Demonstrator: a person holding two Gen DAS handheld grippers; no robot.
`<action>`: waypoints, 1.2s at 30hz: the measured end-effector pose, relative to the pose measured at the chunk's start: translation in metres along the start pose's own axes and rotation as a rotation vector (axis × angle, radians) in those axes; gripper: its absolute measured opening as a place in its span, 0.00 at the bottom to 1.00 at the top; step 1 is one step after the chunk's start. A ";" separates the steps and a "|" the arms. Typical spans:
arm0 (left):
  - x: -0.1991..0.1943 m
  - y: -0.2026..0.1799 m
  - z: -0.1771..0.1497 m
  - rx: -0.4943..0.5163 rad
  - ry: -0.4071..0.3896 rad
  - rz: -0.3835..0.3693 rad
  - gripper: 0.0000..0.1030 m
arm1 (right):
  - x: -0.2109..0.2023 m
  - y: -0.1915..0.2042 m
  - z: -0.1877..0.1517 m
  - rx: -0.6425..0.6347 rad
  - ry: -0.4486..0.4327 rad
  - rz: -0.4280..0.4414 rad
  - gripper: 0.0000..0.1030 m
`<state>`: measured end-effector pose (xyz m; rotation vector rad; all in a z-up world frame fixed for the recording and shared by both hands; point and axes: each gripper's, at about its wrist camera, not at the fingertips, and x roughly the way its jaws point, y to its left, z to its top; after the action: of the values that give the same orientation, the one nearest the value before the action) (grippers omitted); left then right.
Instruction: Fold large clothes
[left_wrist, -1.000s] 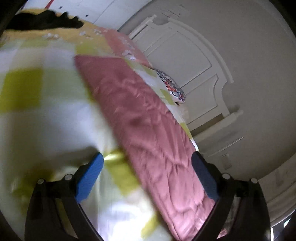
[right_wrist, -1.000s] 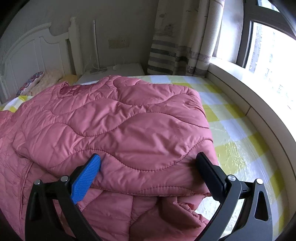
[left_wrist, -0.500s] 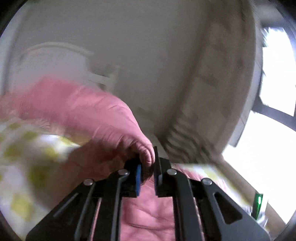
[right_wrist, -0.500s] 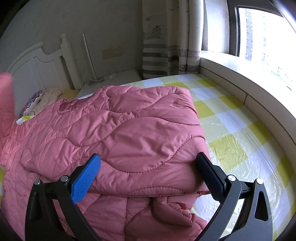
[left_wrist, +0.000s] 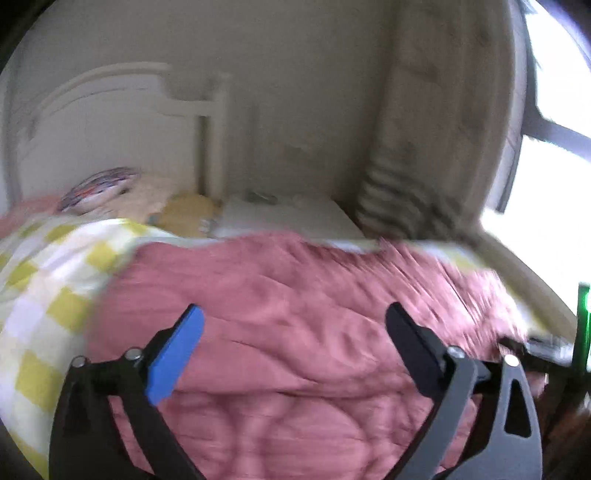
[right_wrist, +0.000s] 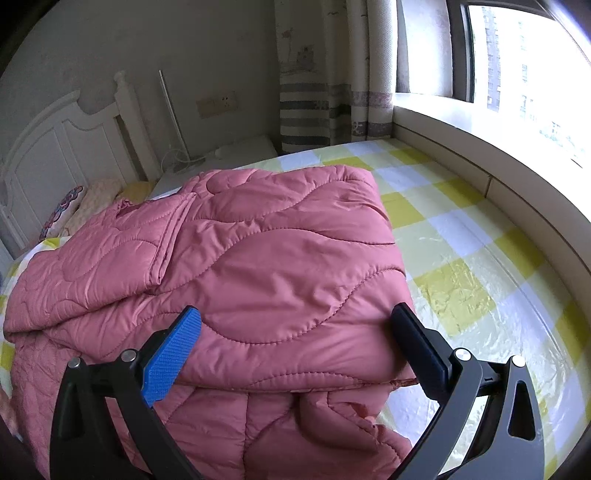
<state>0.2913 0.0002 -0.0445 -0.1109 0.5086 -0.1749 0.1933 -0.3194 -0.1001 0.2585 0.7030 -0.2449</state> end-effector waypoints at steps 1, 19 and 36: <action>0.001 0.015 0.002 -0.042 0.008 0.026 0.98 | 0.000 -0.001 0.000 0.004 -0.001 -0.002 0.95; 0.053 0.050 -0.024 0.008 0.251 0.115 0.98 | -0.021 0.132 0.036 -0.318 -0.129 0.033 0.94; 0.102 0.085 0.019 -0.044 0.357 0.061 0.98 | 0.063 0.145 0.016 -0.290 0.133 0.063 0.96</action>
<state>0.4003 0.0644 -0.0886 -0.1080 0.8710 -0.1241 0.2939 -0.1970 -0.1084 0.0200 0.8504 -0.0635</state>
